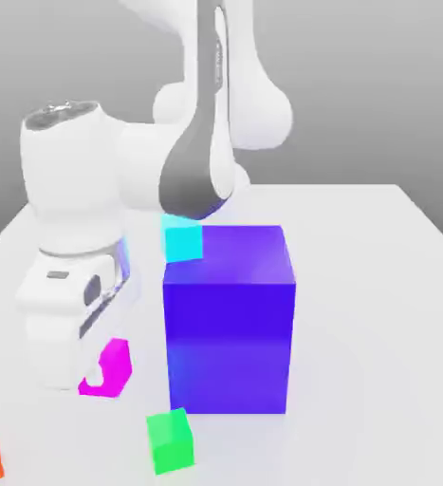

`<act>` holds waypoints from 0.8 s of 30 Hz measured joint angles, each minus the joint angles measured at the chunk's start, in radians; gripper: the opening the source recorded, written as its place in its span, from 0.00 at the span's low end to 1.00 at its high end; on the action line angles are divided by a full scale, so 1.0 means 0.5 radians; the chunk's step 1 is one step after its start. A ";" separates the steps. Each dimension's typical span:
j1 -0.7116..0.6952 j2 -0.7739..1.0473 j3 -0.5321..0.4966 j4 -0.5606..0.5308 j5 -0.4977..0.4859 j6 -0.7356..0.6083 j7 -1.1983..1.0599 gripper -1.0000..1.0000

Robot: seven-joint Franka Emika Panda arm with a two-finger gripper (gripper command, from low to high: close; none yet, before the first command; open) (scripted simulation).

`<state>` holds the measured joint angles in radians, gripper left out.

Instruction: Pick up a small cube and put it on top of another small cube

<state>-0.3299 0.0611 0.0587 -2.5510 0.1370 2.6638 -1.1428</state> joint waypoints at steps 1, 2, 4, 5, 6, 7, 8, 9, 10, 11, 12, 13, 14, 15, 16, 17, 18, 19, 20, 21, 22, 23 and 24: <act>0.005 0.001 0.014 0.002 -0.014 -0.005 -0.066 0.00; 0.016 0.002 0.023 0.003 -0.026 -0.011 -0.136 0.00; 0.037 0.002 0.040 0.007 -0.051 -0.023 -0.274 0.00; 0.048 0.002 0.049 0.009 -0.064 -0.029 -0.343 0.00; 0.060 0.002 0.057 0.010 -0.076 -0.034 -0.412 0.00; 0.071 0.001 0.066 0.012 -0.089 -0.040 -0.481 0.00; 0.082 0.001 0.074 0.014 -0.102 -0.046 -0.550 0.00; 0.093 0.000 0.082 0.016 -0.114 -0.052 -0.618 0.00; 0.105 -0.002 0.090 0.018 -0.127 -0.058 -0.687 0.00; 0.120 -0.003 0.095 0.019 -0.139 -0.063 -0.756 0.00; 0.132 -0.005 0.103 0.021 -0.152 -0.069 -0.825 0.00; 0.145 -0.007 0.111 0.024 -0.161 -0.076 -0.896 0.00; 0.152 -0.008 0.114 0.018 -0.190 -0.081 -0.957 0.00; 0.148 0.001 0.107 -0.002 -0.248 -0.077 -0.987 0.00; 0.149 0.022 0.103 -0.009 -0.283 -0.057 -0.999 0.00; 0.150 0.051 0.101 -0.011 -0.305 -0.028 -1.003 0.00; 0.156 0.086 0.094 -0.010 -0.322 0.004 -1.000 0.00; 0.160 0.123 0.090 -0.008 -0.337 0.041 -0.993 0.00; 0.162 0.164 0.085 -0.006 -0.351 0.080 -0.986 0.00; 0.166 0.208 0.079 -0.004 -0.362 0.120 -0.979 0.00; 0.170 0.253 0.072 -0.003 -0.374 0.162 -0.971 0.00; 0.174 0.301 0.064 -0.002 -0.385 0.205 -0.963 0.00; 0.177 0.348 0.056 -0.002 -0.395 0.246 -0.955 1.00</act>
<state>-0.2414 0.2351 0.0870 -2.5520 -0.0604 2.7869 -1.6204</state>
